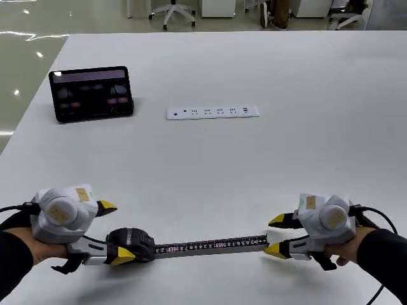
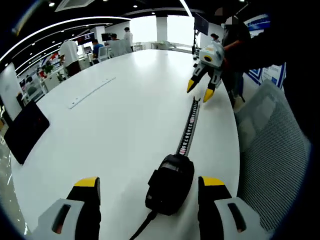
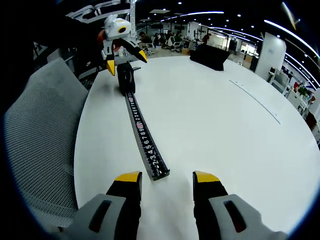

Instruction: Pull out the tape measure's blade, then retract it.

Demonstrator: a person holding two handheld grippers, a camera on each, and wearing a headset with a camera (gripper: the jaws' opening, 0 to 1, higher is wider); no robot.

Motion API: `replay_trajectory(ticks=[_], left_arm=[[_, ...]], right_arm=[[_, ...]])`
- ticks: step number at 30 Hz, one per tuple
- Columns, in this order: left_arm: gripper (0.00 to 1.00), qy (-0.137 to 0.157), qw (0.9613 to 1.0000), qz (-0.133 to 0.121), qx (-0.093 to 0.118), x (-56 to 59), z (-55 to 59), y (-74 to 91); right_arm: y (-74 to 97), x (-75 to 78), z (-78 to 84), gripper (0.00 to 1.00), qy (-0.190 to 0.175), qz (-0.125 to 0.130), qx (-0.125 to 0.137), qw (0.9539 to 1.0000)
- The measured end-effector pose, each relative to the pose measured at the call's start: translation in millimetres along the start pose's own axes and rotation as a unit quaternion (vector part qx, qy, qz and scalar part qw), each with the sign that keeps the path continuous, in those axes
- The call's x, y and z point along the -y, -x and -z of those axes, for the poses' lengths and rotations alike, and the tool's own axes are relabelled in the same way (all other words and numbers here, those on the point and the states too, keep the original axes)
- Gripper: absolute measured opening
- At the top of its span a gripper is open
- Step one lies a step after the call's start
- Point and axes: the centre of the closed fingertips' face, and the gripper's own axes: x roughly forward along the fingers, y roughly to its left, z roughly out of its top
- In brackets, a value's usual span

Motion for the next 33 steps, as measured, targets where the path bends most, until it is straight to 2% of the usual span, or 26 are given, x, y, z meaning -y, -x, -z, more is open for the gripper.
replay_trajectory(ticks=[2, 4, 6, 9, 10, 11, 12, 14, 15, 17, 19, 21, 22, 25, 27, 30, 33], left_arm=[[0.9, 0.039, 0.999, -0.019, 0.01, -5.0, 8.9, 10.8], [1.0, 0.064, 0.997, -0.035, 0.028, -6.7, 14.2, 19.9], [1.0, 0.077, 0.9947, -0.051, 0.044, -5.9, 24.1, 32.5], [1.0, 0.091, 0.992, -0.078, 0.039, -5.0, 49.8, 48.2], [1.0, 0.106, 0.9896, -0.088, 0.042, -4.6, 57.8, 55.4], [1.0, 0.108, 0.9895, -0.087, 0.04, -3.5, 62.6, 59.7], [1.0, 0.106, 0.9884, -0.099, 0.045, -5.1, 67.0, 68.2], [1.0, 0.122, 0.9855, -0.105, 0.052, -6.4, 70.1, 76.7], [1.0, 0.132, 0.9843, -0.105, 0.053, -5.9, 72.3, 81.4], [1.0, 0.134, 0.9825, -0.114, 0.061, -8.1, 72.6, 87.6], [1.0, 0.134, 0.9815, -0.119, 0.066, -8.5, 74.8, 90.7], [1.0, 0.16, 0.9743, -0.132, 0.088, -13.1, 76.4, 93.2], [1.0, 0.165, 0.9737, -0.13, 0.089, -12.3, 79.5, 93.8], [1.0, 0.164, 0.9733, -0.133, 0.09, -12.1, 84.4, 92.4], [1.0, 0.162, 0.9737, -0.133, 0.088, -10.7, 84.8, 91.3], [1.0, 0.153, 0.9757, -0.132, 0.085, -8.9, 84.3, 90.2], [1.0, 0.151, 0.9761, -0.13, 0.087, -8.7, 83.6, 92.1]], right_arm=[[10.3, 2.8, -1.7, 0.42, -0.022, 0.023, 0.018, 0.9993], [19.8, 2.9, -0.3, 0.48, -0.03, 0.04, 0.026, 0.9984], [31.2, 0.9, 4.0, 0.56, -0.044, 0.053, 0.038, 0.9969], [47.8, -4.6, 20.3, 0.63, -0.063, 0.077, 0.034, 0.9944], [53.9, -10.1, 26.3, 0.66, -0.067, 0.078, 0.034, 0.9941], [59.1, -11.3, 33.5, 0.7, -0.079, 0.089, 0.027, 0.9925], [65.6, -12.6, 39.4, 0.74, -0.089, 0.101, 0.03, 0.9904], [72.6, -15.7, 46.3, 0.79, -0.096, 0.104, 0.033, 0.9894], [77.9, -15.5, 52.9, 0.83, -0.108, 0.112, 0.03, 0.9874], [86.7, -14.4, 61.1, 0.87, -0.118, 0.119, 0.025, 0.9855], [95.2, -14.9, 62.2, 0.89, -0.127, 0.13, 0.033, 0.9828], [102.2, -16.1, 66.1, 0.9, -0.129, 0.143, 0.037, 0.9806], [105.7, -15.8, 67.1, 0.9, -0.129, 0.152, 0.04, 0.9791], [111.5, -21.0, 65.0, 0.95, -0.137, 0.151, 0.044, 0.978], [112.5, -23.1, 68.2, 0.98, -0.133, 0.148, 0.043, 0.979], [112.8, -25.5, 74.6, 1.0, -0.131, 0.147, 0.03, 0.9799], [113.1, -25.7, 75.8, 1.0, -0.135, 0.145, 0.032, 0.9796]])
